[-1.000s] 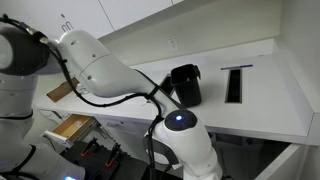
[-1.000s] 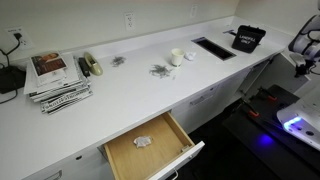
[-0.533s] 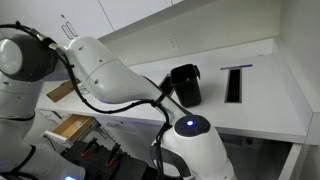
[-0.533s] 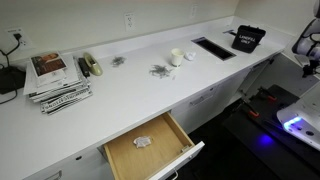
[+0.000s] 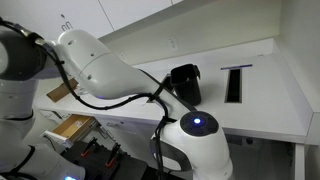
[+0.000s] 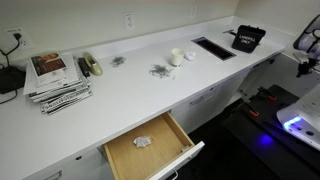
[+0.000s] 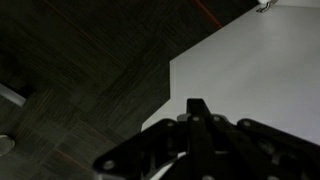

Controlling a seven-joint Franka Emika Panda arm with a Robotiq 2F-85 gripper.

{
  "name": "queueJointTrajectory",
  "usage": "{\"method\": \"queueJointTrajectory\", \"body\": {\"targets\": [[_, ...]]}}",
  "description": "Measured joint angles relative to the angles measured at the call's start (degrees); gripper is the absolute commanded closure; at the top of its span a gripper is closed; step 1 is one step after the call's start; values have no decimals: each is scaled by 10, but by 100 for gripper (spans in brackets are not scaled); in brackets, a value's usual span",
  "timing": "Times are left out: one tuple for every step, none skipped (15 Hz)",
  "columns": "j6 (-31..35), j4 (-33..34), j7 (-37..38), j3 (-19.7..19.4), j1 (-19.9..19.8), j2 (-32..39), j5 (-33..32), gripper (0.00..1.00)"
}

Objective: Open the right door to the cupboard on the right

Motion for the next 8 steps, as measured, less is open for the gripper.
{"method": "queueJointTrajectory", "body": {"targets": [[-15, -4, -9, 6, -8, -17, 0, 100], [-28, -10, -21, 10, -17, -38, 0, 100], [-37, -18, -34, 13, -24, -60, 0, 100], [-43, -28, -51, 13, -30, -84, 0, 100], [-48, -40, -66, 13, -36, -110, 0, 100], [-51, -51, -80, 13, -42, -136, 0, 100], [-54, -63, -93, 13, -46, -162, -1, 100], [-55, -76, -103, 12, -48, -187, -2, 100]]}}
